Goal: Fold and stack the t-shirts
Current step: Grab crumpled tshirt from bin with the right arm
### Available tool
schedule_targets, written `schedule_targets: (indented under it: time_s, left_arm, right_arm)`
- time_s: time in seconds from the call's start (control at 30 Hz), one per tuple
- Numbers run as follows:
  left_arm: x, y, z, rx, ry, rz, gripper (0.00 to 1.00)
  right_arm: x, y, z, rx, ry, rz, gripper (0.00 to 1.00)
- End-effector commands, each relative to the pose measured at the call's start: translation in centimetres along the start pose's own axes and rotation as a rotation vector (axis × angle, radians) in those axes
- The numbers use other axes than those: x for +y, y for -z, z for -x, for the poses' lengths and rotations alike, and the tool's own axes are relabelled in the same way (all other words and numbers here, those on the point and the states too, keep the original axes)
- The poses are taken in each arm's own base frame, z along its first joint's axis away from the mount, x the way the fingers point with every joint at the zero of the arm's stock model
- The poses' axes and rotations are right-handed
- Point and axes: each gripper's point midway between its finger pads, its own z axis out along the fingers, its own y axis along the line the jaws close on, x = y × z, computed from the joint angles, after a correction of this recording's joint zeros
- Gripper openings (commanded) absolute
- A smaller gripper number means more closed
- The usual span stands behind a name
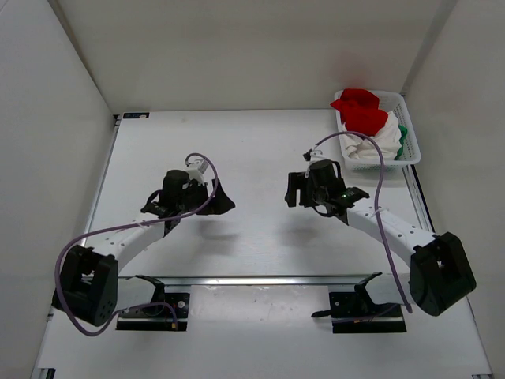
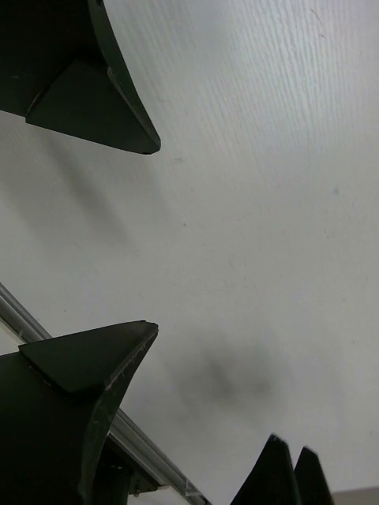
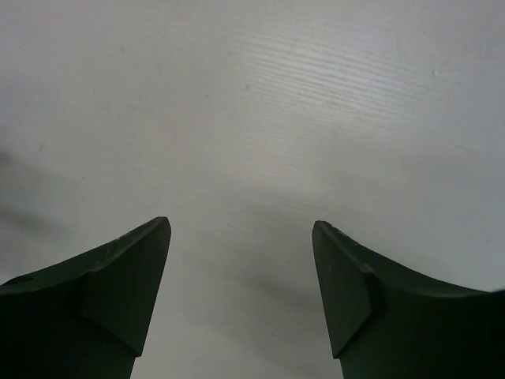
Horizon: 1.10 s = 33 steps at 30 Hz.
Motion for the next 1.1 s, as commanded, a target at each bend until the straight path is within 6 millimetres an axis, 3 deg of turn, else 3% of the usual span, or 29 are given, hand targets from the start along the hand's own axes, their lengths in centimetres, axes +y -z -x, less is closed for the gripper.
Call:
schedule_targets:
  time_s: [0.0,0.07,0.13,0.17,0.23,0.27,0.3,0.33,0.37,0.4,0.43,0.47,0.5,0.57,0.6,0.63,0.73,0.77,0.8,0.83,0.9,0.93,0.97,1.07]
  left_arm:
    - [-2.7,1.4,2.3,-0.112,-0.046,-0.119,0.99]
    - [-3.2,1.5,2.5,-0.146,-0.054,-0.153,0.99]
    - [-3.1,1.3,2.5,-0.153,-0.049,-0.146,0.99]
    - [-3.6,1.0,2.2,-0.144,-0.046,-0.169,0.99]
    - [-3.9,0.6,2.1,-0.153,-0.035,-0.209,0.98]
    - [-3.7,0.5,2.2,-0.157,-0.018,-0.211,0.81]
    - [-3.9,0.5,2.2,-0.165,-0.023,-0.227,0.72]
    - [-3.8,0.6,2.5,-0.184,-0.019,-0.227,0.54]
    - [-3.9,0.7,2.0,-0.181,-0.016,-0.229,0.46]
    - [-3.8,0.6,1.8,-0.189,-0.023,-0.231,0.46]
    - [-4.2,0.9,2.0,-0.210,-0.026,-0.248,0.49]
    - [-4.2,0.9,1.8,-0.216,-0.035,-0.244,0.53]
    - [-4.2,0.9,1.4,-0.208,-0.036,-0.242,0.55]
    - [-3.8,1.0,1.2,-0.217,-0.057,-0.211,0.59]
    - [-3.4,0.9,0.7,-0.215,-0.048,-0.194,0.60]
    - [-3.7,1.1,0.5,-0.219,-0.063,-0.201,0.60]
    - [-3.6,1.5,0.3,-0.232,-0.065,-0.194,0.61]
    - [-3.4,1.5,0.0,-0.229,-0.058,-0.189,0.61]
    - [-3.5,1.5,0.0,-0.229,-0.060,-0.192,0.61]
    - [-3.4,1.5,0.0,-0.223,-0.055,-0.192,0.61]
    - [-3.4,1.3,-0.2,-0.210,-0.061,-0.181,0.62]
    - [-3.7,1.2,-0.1,-0.210,-0.069,-0.184,0.62]
    - [-3.6,1.2,-0.2,-0.205,-0.066,-0.187,0.62]
    - [-3.4,0.7,-0.6,-0.185,-0.048,-0.187,0.60]
  right_arm:
    - [2.3,-0.1,4.4,-0.098,0.010,0.085,0.72]
    - [4.2,0.1,6.0,-0.125,0.057,0.165,0.72]
    - [5.0,-0.2,7.4,-0.153,0.066,0.177,0.43]
    - [4.6,-0.1,8.9,-0.182,0.041,0.162,0.24]
    - [3.6,0.3,12.7,-0.250,0.003,0.116,0.00]
    - [2.5,0.1,13.5,-0.256,-0.005,0.070,0.00]
    - [1.2,0.7,15.5,-0.281,-0.008,0.037,0.00]
    - [-0.6,1.4,17.8,-0.323,-0.010,-0.024,0.00]
    - [-2.5,1.3,18.7,-0.338,-0.028,-0.094,0.09]
    - [-4.9,1.5,20.4,-0.357,-0.050,-0.155,0.18]
    - [-7.6,2.8,22.5,-0.402,-0.084,-0.213,0.20]
    - [-10.4,3.0,23.6,-0.410,-0.112,-0.271,0.26]
    - [-12.2,1.9,23.4,-0.382,-0.129,-0.306,0.32]
    - [-16.6,3.0,26.1,-0.426,-0.160,-0.393,0.42]
    - [-18.2,1.6,25.4,-0.384,-0.166,-0.421,0.46]
    - [-19.7,2.3,26.6,-0.395,-0.173,-0.458,0.47]
    - [-24.0,-0.2,27.3,-0.349,-0.186,-0.534,0.55]
    - [-24.6,0.3,28.6,-0.368,-0.190,-0.544,0.56]
    - [-25.8,-0.4,29.0,-0.359,-0.191,-0.559,0.57]
    - [-26.7,-1.9,28.2,-0.321,-0.197,-0.567,0.59]
    - [-27.5,-2.4,29.5,-0.331,-0.185,-0.574,0.61]
    - [-28.4,-3.8,28.5,-0.290,-0.186,-0.581,0.61]
    - [-28.5,-3.4,29.3,-0.299,-0.188,-0.582,0.61]
    - [-28.9,-5.8,28.8,-0.253,-0.171,-0.575,0.57]
